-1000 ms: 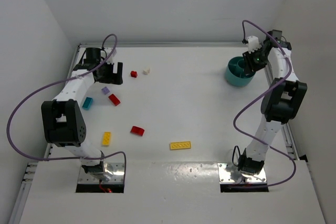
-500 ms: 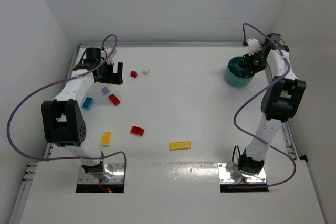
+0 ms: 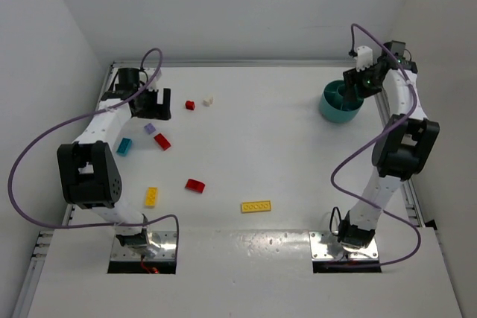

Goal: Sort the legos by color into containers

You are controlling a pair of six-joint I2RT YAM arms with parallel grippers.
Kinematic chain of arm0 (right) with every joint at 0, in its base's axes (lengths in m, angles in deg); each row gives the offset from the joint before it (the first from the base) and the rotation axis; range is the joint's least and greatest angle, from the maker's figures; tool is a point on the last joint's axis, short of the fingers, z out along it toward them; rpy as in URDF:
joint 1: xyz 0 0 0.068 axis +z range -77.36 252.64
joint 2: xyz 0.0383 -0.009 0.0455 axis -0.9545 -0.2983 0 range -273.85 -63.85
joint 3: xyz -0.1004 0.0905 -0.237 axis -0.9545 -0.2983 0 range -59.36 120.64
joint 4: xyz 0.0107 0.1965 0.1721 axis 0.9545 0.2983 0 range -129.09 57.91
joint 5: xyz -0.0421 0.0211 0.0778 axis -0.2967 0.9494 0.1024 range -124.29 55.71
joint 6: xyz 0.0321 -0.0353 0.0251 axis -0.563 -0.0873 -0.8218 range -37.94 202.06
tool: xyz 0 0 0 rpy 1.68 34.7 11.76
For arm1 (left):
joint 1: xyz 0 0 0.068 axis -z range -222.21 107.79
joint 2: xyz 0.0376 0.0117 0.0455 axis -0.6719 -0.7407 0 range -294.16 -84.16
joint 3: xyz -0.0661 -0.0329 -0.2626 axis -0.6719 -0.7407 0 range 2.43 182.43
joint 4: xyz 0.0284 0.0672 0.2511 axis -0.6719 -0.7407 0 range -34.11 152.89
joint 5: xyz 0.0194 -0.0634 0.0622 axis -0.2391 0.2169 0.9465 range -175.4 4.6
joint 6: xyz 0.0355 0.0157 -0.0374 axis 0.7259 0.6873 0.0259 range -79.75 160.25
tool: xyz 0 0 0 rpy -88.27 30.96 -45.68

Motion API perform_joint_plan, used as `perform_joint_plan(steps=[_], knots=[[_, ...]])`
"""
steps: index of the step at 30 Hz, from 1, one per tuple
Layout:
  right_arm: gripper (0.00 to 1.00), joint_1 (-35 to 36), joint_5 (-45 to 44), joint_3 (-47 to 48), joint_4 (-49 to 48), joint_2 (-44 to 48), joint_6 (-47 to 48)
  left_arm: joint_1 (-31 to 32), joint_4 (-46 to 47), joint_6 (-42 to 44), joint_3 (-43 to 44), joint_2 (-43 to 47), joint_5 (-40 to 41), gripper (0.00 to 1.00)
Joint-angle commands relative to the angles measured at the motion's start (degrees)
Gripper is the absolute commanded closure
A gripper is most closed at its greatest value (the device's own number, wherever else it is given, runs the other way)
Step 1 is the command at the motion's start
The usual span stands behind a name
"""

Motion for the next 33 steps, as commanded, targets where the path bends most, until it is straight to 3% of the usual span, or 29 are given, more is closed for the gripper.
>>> perform_joint_plan(steps=[1,6,9,14,19,21,24,28,33], knots=[[0.35,1.2,4.7,3.2,1.5,7.7,-2.1,-3.1,-0.9,0.5,1.1,3.3,2.3,0.01],[0.35,4.2,10.8,3.2,5.6,9.0,-3.7,-5.6,-5.1,7.0,2.4,0.4,5.6,0.01],[0.35,6.3,12.1,1.3,6.1,9.0,-3.7,-6.3,-6.6,10.9,5.1,-3.1,7.4,0.05],[0.35,9.1,13.3,-1.6,7.3,8.5,-2.1,-7.5,-9.0,18.3,12.7,-11.7,7.9,0.16],[0.37,10.3,13.3,-3.4,8.6,9.0,-0.9,-7.5,-12.6,25.5,19.3,-17.9,5.8,0.36],[0.37,10.3,13.3,-4.1,8.6,9.0,-0.4,-7.5,-15.4,27.3,22.4,-21.0,4.3,0.40],[0.38,10.8,13.3,-5.2,8.6,9.6,0.1,-7.5,-19.6,31.1,25.6,-24.3,1.0,0.40],[0.38,10.8,13.3,-5.2,9.4,9.6,0.8,-8.0,-26.0,35.1,28.6,-28.4,-4.2,0.33],[0.38,10.8,13.9,-5.2,10.7,9.6,1.9,-8.0,-27.8,37.0,28.6,-29.6,-5.9,0.29]])
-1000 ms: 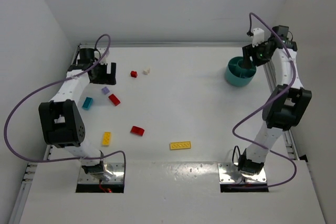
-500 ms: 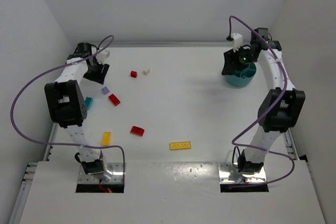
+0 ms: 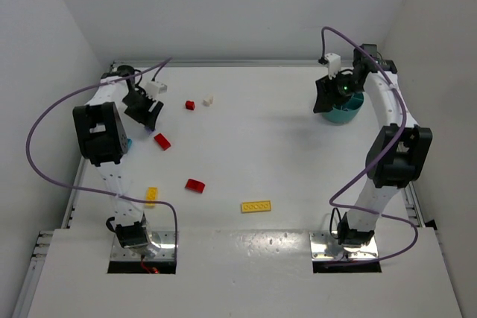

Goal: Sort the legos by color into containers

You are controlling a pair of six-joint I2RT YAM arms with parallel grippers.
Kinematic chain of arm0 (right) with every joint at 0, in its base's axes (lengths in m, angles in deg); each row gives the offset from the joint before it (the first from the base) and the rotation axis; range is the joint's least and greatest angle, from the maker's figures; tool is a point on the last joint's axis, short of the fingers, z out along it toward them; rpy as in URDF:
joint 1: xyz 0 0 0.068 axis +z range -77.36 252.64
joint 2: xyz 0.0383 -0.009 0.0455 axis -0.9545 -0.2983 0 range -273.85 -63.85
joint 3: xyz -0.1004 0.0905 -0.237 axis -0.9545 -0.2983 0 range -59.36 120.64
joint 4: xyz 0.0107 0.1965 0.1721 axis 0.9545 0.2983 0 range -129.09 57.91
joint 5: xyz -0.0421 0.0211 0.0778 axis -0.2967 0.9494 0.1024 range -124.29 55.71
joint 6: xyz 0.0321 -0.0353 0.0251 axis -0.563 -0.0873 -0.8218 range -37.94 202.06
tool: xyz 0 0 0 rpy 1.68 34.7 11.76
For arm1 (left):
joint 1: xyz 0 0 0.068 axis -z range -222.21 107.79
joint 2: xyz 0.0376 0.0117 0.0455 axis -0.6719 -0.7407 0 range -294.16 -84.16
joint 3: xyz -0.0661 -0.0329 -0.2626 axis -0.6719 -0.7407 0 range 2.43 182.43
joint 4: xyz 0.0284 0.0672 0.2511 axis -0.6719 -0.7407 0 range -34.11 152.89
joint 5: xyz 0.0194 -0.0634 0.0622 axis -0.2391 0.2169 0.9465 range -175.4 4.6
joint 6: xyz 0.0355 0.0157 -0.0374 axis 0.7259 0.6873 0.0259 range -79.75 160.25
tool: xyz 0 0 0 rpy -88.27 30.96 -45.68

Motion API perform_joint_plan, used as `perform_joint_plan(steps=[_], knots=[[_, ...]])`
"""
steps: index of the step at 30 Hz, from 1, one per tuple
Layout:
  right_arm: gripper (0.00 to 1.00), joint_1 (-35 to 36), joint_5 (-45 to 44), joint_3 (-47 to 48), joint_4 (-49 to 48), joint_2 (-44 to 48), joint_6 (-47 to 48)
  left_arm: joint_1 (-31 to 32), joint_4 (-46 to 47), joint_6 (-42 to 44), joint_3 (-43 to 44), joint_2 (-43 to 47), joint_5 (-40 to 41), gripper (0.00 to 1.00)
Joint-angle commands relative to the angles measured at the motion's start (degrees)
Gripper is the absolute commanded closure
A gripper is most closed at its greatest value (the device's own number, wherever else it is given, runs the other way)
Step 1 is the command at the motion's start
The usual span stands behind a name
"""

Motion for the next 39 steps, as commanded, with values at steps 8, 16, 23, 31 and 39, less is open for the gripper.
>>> perform_joint_plan(steps=[8,16,23,31,39], knots=[[0.37,0.9,2.0,-0.1,0.7,0.2,1.6,-0.7,-2.6,5.3,0.2,-1.0,-3.0,0.25],[0.37,1.4,2.0,1.6,1.8,-1.0,1.6,-0.7,-0.7,8.1,1.0,-3.5,-1.4,0.33],[0.37,1.9,1.5,3.3,2.8,-2.1,1.6,-0.7,-0.1,10.7,1.6,-5.1,-1.4,0.49],[0.37,3.1,1.5,3.3,3.4,-2.6,1.1,-0.7,0.5,12.5,-0.2,-5.1,-1.9,0.61],[0.37,7.4,16.8,-4.8,-0.7,1.3,-10.3,-0.7,1.1,9.5,-5.4,7.5,-18.8,0.77]])
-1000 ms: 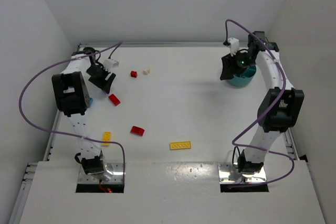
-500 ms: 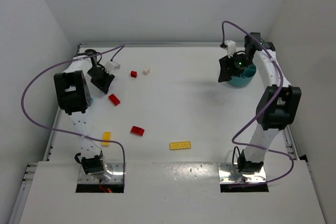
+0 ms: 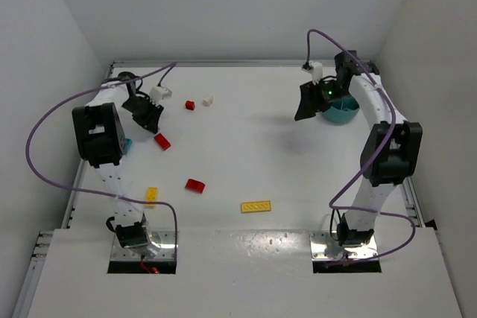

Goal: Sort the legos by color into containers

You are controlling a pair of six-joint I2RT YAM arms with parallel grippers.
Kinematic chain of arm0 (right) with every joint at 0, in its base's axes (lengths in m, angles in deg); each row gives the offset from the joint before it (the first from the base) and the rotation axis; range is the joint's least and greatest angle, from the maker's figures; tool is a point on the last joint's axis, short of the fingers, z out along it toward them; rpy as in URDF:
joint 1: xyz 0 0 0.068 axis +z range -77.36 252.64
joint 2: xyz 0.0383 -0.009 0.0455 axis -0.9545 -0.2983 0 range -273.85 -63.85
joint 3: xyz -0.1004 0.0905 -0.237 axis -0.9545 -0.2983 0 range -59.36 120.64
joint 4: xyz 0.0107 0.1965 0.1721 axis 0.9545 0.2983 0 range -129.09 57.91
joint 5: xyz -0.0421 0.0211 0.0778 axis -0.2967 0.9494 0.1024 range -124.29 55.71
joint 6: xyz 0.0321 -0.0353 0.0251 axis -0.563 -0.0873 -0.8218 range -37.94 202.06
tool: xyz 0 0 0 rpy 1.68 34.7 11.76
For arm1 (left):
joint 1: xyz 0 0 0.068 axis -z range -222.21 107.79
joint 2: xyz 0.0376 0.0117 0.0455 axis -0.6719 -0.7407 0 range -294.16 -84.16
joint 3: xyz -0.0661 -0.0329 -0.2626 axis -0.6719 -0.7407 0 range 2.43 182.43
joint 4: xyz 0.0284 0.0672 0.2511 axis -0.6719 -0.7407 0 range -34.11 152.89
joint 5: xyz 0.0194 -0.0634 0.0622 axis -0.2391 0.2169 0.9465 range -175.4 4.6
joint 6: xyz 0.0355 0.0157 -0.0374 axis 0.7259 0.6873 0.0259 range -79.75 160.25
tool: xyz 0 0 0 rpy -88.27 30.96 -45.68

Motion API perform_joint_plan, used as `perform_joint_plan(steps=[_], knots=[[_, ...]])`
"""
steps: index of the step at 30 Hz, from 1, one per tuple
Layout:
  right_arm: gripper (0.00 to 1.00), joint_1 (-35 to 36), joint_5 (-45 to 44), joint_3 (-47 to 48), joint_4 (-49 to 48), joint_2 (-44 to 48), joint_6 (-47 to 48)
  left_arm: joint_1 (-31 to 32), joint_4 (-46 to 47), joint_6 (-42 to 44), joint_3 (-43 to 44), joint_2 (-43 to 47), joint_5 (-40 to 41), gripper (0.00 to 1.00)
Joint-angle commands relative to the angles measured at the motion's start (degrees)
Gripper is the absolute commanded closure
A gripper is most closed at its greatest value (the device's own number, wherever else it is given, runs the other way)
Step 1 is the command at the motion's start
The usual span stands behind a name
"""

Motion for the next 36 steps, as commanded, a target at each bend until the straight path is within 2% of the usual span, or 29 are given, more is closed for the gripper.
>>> perform_joint_plan(steps=[1,3,4,5,7,9,10,12,13,14,15,17,18,22,28,31,33,36], knots=[[0.35,4.0,12.0,-5.5,-4.5,3.8,-8.6,-0.5,-0.2,-2.1,-1.7,12.5,-15.0,0.78],[0.34,6.0,16.3,-6.9,-7.3,3.8,-14.0,-0.5,0.7,-5.5,-3.6,19.0,-29.0,0.78],[0.32,6.0,17.6,-7.5,-8.3,3.8,-15.7,-0.5,1.5,-7.1,-4.5,19.0,-29.1,0.78],[0.31,6.9,20.3,-7.5,-9.7,3.3,-20.3,0.6,2.5,-9.0,-6.7,22.8,-34.6,0.78],[0.24,8.3,25.1,-7.5,-13.0,1.5,-24.3,3.3,7.0,-15.5,-9.2,26.6,-39.3,0.78],[0.13,9.6,27.9,-5.3,-15.0,0.0,-29.3,5.9,11.7,-21.2,-12.6,32.0,-39.9,0.78],[0.13,11.0,30.9,-2.4,-15.6,-2.6,-32.0,9.0,16.6,-26.4,-14.5,33.7,-39.9,0.78],[0.13,12.4,34.0,0.4,-18.4,-4.9,-37.0,12.1,21.3,-31.5,-15.9,36.4,-39.1,0.78],[0.13,13.0,35.4,1.0,-21.7,-5.5,-41.1,13.5,25.3,-34.0,-16.5,38.5,-39.1,0.78],[0.13,13.5,38.2,1.0,-32.3,-6.0,-46.4,16.4,26.7,-37.8,-16.5,39.2,-38.2,0.78],[0.13,14.6,39.1,1.0,-39.3,-6.9,-59.6,17.9,27.7,-39.2,-17.0,39.7,-36.7,0.78],[0.13,16.3,39.7,1.0,-56.8,-7.4,-71.1,21.9,29.5,-42.1,-17.0,40.4,-34.1,0.78],[0.13,16.9,39.7,1.0,-60.4,-8.1,-77.5,23.0,30.2,-43.0,-17.0,40.4,-33.3,0.78],[0.13,20.0,39.7,0.3,-71.1,-7.0,-84.1,26.7,32.5,-45.4,-16.5,41.0,-30.7,0.78],[0.13,23.3,39.7,-4.0,-73.6,-4.7,-85.3,28.8,34.6,-47.1,-16.5,40.4,-30.0,0.78],[0.13,23.9,39.7,-5.3,-80.9,-4.7,-90.4,30.1,35.3,-47.1,-16.5,40.4,-28.7,0.78],[0.13,24.4,39.7,-5.3,-82.2,-4.7,-91.7,30.6,35.3,-47.1,-16.5,40.4,-28.2,0.78],[0.22,24.4,39.7,-5.3,-82.2,-5.4,-92.2,31.2,35.3,-46.5,-16.5,40.4,-27.6,0.78]])
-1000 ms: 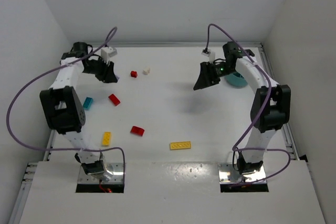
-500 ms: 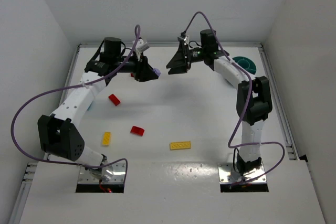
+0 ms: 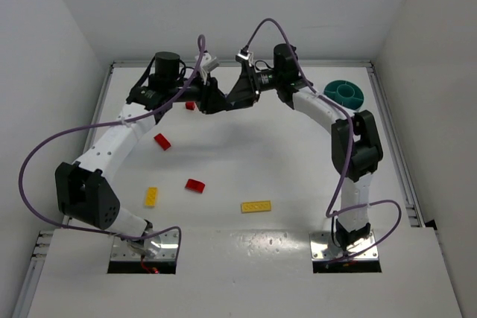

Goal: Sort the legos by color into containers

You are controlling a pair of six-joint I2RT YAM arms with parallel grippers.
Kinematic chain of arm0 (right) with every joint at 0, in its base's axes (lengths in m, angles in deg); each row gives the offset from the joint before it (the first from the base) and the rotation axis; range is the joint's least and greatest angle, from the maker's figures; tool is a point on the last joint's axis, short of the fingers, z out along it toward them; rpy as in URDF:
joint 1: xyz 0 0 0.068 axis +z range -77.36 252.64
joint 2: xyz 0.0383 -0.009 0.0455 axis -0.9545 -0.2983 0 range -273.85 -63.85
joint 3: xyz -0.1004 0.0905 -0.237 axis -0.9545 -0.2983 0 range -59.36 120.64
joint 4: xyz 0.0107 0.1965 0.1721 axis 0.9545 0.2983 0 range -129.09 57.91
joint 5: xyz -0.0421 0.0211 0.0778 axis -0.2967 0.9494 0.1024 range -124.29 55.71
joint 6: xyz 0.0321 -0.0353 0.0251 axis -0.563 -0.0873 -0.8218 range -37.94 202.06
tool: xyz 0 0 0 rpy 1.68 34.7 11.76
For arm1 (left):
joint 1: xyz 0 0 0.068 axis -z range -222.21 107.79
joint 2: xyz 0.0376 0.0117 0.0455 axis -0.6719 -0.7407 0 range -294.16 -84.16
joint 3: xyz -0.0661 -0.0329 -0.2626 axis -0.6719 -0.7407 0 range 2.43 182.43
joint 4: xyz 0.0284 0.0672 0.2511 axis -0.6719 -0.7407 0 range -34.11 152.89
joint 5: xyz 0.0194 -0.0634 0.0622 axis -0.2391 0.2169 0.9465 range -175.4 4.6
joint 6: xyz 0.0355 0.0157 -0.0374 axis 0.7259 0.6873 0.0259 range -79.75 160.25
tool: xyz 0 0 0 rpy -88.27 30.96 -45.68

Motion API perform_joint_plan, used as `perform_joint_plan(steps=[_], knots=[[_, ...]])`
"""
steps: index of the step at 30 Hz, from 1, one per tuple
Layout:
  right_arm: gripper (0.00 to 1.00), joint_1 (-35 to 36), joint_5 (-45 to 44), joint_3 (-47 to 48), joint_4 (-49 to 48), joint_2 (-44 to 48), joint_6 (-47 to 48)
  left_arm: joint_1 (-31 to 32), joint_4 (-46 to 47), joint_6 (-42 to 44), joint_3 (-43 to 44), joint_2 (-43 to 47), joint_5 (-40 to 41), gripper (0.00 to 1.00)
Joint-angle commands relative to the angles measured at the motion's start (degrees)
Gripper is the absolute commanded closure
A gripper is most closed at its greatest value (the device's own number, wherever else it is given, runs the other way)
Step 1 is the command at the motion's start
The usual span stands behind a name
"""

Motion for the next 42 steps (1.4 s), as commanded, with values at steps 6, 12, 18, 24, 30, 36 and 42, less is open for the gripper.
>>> perform_joint_plan(steps=[6,12,18,24,30,36,42], knots=[[0.30,-0.2,-1.1,0.2,-7.1,1.9,-6.8,1.9,2.6,0.9,-1.2,3.8,0.2,0.78],[0.31,-1.3,-1.1,-1.8,-12.3,1.9,-13.0,1.9,2.0,3.4,-2.8,5.1,1.4,0.78],[0.38,-1.3,-1.7,-3.0,-12.9,2.4,-14.1,2.4,1.4,4.0,-2.8,5.6,2.5,0.78],[0.45,-0.8,-1.1,-3.5,-12.9,3.0,-14.1,3.4,1.4,4.0,-2.8,5.6,3.7,0.78],[0.59,-0.2,-0.5,-4.7,-12.9,3.7,-13.6,3.4,1.4,4.5,-2.8,5.6,4.8,0.78],[0.86,-0.2,0.0,-6.5,-12.9,4.2,-13.1,3.4,1.4,4.5,-2.8,5.6,6.8,0.72],[1.00,-2.2,1.2,-9.1,-9.7,6.7,-8.9,3.4,0.2,5.2,-2.8,5.1,12.2,0.40]])
